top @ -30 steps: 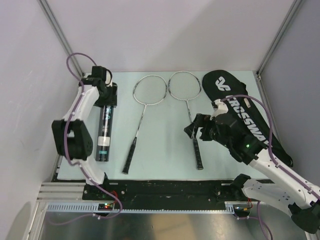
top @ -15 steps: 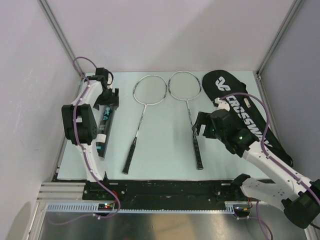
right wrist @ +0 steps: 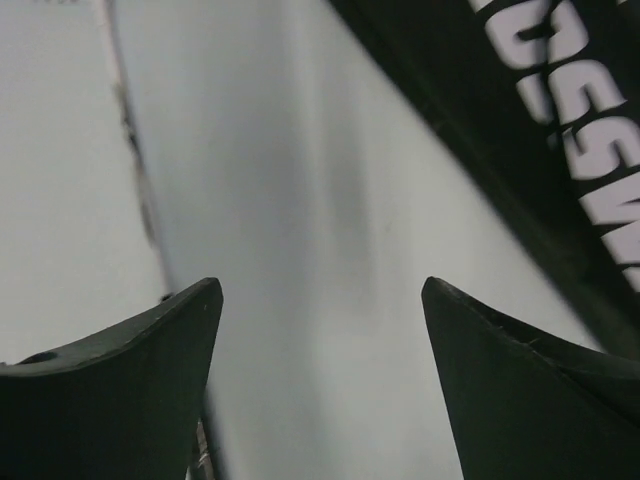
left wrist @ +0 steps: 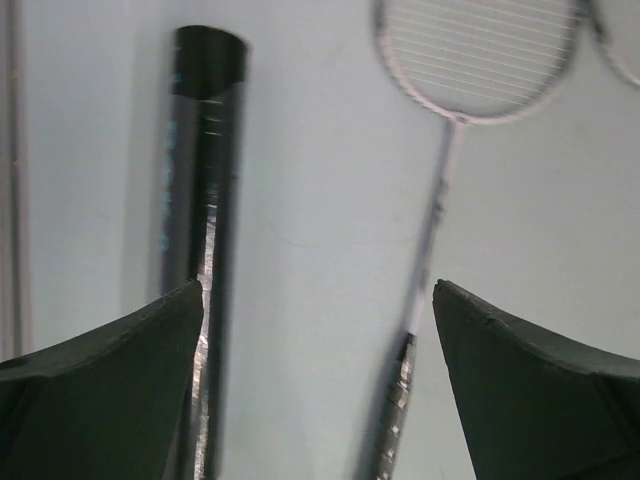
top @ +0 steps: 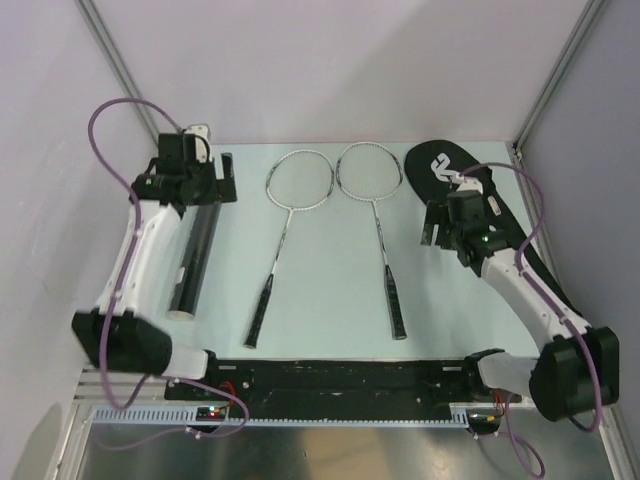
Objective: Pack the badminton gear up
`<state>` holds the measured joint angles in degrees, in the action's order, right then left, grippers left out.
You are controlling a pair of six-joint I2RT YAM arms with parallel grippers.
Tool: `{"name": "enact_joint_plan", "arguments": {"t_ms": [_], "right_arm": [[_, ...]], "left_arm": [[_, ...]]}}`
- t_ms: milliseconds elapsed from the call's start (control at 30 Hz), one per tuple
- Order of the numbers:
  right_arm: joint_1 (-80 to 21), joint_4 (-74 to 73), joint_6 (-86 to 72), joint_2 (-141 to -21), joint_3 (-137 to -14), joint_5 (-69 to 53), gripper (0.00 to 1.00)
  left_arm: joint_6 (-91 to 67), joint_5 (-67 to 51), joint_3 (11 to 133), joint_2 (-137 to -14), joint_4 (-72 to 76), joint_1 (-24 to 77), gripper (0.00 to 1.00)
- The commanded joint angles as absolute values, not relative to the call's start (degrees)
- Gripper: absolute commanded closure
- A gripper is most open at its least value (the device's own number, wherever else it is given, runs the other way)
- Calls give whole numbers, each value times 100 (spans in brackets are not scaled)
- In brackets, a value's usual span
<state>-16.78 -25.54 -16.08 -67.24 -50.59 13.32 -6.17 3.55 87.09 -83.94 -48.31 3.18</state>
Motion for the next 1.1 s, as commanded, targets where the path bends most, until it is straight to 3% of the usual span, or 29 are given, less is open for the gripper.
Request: {"name": "enact_joint_plan", "arguments": {"t_ms": [0,167,400,533,767,833,1000,1067], "right_arm": [[-1053,-1914,-229,-7396,-5632,1273,18],[-451,-1890,781,-8264,-6067,1011,31],[125,-2377,1681,-9712,-6781,410,33],[306,-2556,1968,-10206,-6982,-57,34],[443,-2968,1837,-11093,-7500,186,35],[454,-3080,1778,-11244,-7636,231,43],[355,-3322,1544,-11031,-7934,371,93],[218,-3560,1329,-10800,-8206,539,98]], "left_arm": [[-893,-38,7738,-7372,-4400,959,0],[-1156,-148,6420,-6194,-3920,1622,0],[-1739,-347,4572,-4551,-3009,1665,0],[-1684,-186,4141,-4055,-2949,1666,0],[-1607,-165,4093,-3983,-2937,1636,0],[-1626,-191,4091,-3971,-2942,1622,0],[-1677,-61,4070,-3859,-2931,1601,0],[-1762,-66,4074,-3876,-2934,1600,0]]}}
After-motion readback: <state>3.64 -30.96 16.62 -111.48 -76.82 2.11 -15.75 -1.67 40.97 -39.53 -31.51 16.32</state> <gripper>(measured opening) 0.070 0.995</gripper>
